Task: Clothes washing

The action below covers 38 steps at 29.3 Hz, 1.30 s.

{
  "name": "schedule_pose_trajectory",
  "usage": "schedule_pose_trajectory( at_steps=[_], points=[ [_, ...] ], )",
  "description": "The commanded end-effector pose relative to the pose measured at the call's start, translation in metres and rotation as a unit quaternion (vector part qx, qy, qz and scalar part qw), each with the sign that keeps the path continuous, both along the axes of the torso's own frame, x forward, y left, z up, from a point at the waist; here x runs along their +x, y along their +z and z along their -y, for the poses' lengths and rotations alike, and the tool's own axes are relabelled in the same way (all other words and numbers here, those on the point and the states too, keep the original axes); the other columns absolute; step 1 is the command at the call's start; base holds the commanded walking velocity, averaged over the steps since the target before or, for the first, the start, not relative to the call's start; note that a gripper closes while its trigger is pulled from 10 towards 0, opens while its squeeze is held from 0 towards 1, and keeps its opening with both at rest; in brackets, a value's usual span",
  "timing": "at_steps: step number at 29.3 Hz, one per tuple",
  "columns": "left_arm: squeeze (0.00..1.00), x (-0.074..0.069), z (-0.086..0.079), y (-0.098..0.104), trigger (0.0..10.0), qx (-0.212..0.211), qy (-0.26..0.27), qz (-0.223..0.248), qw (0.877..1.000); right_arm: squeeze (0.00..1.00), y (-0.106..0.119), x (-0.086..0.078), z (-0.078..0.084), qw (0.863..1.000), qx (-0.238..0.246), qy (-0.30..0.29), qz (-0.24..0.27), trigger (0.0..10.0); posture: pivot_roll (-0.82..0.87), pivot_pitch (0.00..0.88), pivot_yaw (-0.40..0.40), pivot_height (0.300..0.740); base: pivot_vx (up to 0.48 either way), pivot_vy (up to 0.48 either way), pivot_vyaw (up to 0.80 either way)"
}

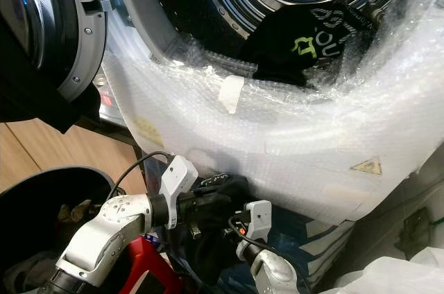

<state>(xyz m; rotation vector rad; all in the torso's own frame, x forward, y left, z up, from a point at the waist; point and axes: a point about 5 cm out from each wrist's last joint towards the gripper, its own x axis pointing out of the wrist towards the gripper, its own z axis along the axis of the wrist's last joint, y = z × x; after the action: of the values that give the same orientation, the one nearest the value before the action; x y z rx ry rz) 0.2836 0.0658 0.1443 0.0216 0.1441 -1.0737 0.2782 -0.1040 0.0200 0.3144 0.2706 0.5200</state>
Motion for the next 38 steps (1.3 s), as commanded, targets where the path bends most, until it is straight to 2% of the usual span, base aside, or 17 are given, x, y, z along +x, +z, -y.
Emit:
schedule_pose_trajectory(
  at_steps=[1, 11, 13, 14, 15, 19, 20, 23, 26, 29, 32, 34, 35, 36, 38],
  points=[
    [0.00, -0.002, 0.002, 0.013, 0.0, -0.015, -0.007, 0.024, 1.000, 0.00, -0.002, 0.000, -0.001, 1.000, -0.005, 0.002, -0.007, 0.0, -0.02, 0.000, -0.005, 0.740, 0.000, 0.000, 0.00],
    [0.00, -0.002, 0.001, 0.011, 0.0, -0.015, -0.003, 0.021, 1.000, 0.00, -0.002, -0.002, 0.004, 1.000, 0.003, -0.014, -0.003, 0.0, -0.04, 0.026, 0.012, 0.740, 0.000, 0.000, 0.00],
    [0.00, -0.001, 0.001, 0.010, 7.4, -0.011, 0.000, 0.021, 1.000, 0.00, -0.001, -0.002, 0.004, 1.000, 0.004, -0.017, -0.002, 0.0, -0.05, 0.029, 0.014, 0.740, 0.000, 0.000, 0.00],
    [0.00, -0.001, 0.001, 0.010, 7.4, -0.011, 0.000, 0.021, 1.000, 0.00, -0.001, -0.002, 0.004, 1.000, 0.004, -0.017, -0.002, 0.0, -0.05, 0.029, 0.014, 0.740, 0.000, 0.000, 0.00],
    [0.00, 0.000, 0.000, 0.009, 10.0, -0.004, 0.004, 0.023, 1.000, 0.00, -0.001, -0.001, 0.005, 1.000, 0.001, -0.020, -0.002, 0.0, -0.05, 0.033, 0.015, 0.740, 0.000, 0.000, 0.00],
    [0.00, 0.002, -0.006, 0.002, 10.0, 0.023, 0.019, 0.022, 0.999, 0.00, -0.001, -0.001, 0.004, 1.000, -0.002, -0.015, 0.000, 0.0, -0.04, 0.033, 0.014, 0.740, 0.000, 0.000, 0.00],
    [1.00, 0.000, -0.009, 0.001, 10.0, 0.020, 0.016, 0.011, 1.000, 0.00, -0.001, -0.001, 0.002, 1.000, -0.008, -0.011, -0.001, 0.0, -0.04, 0.033, 0.013, 0.740, 0.000, 0.000, 0.00],
    [1.00, -0.003, -0.011, 0.000, 10.0, 0.027, 0.004, 0.005, 1.000, 0.00, -0.002, -0.002, -0.001, 1.000, -0.012, -0.001, 0.000, 0.0, -0.03, 0.034, 0.006, 0.740, 0.000, 0.000, 0.00],
    [1.00, -0.009, -0.019, 0.002, 10.0, 0.038, -0.007, 0.001, 0.999, 0.00, -0.002, -0.002, -0.004, 1.000, -0.015, 0.005, 0.000, 0.0, -0.03, 0.039, 0.001, 0.740, 0.000, 0.000, 0.00],
    [1.00, -0.017, -0.031, 0.000, 10.0, 0.068, -0.029, -0.015, 0.997, 0.00, -0.003, -0.003, -0.004, 1.000, -0.023, 0.010, -0.001, 0.0, -0.03, 0.038, -0.002, 0.740, 0.000, 0.000, 0.00],
    [1.00, -0.021, -0.035, -0.001, 10.0, 0.075, -0.033, -0.021, 0.996, 0.00, -0.004, -0.004, -0.003, 1.000, -0.025, 0.012, -0.002, 0.0, -0.02, 0.039, -0.002, 0.740, 0.000, 0.000, 0.00],
    [1.00, -0.031, -0.045, -0.005, 10.0, 0.092, -0.045, -0.041, 0.994, 0.00, -0.005, -0.005, -0.003, 0.999, -0.031, 0.014, -0.002, 0.0, -0.02, 0.042, 0.000, 0.740, 0.000, 0.000, 0.00],
    [1.00, -0.034, -0.048, -0.006, 10.0, 0.097, -0.045, -0.045, 0.993, 0.00, -0.006, -0.005, -0.002, 0.999, -0.032, 0.013, -0.002, 0.0, -0.02, 0.043, 0.001, 0.740, 0.000, 0.000, 0.00],
    [1.00, -0.033, -0.054, -0.006, 10.0, 0.101, -0.016, -0.037, 0.994, 0.00, -0.006, -0.006, -0.001, 0.999, -0.032, 0.013, -0.002, 0.0, -0.02, 0.043, 0.001, 0.740, 0.000, 0.000, 0.00],
    [1.00, -0.031, -0.058, -0.005, 10.0, 0.102, 0.006, -0.030, 0.994, 0.00, -0.006, -0.006, -0.001, 0.999, -0.033, 0.013, -0.002, 0.0, -0.02, 0.043, 0.001, 0.740, 0.000, 0.000, 0.00]
  ],
)
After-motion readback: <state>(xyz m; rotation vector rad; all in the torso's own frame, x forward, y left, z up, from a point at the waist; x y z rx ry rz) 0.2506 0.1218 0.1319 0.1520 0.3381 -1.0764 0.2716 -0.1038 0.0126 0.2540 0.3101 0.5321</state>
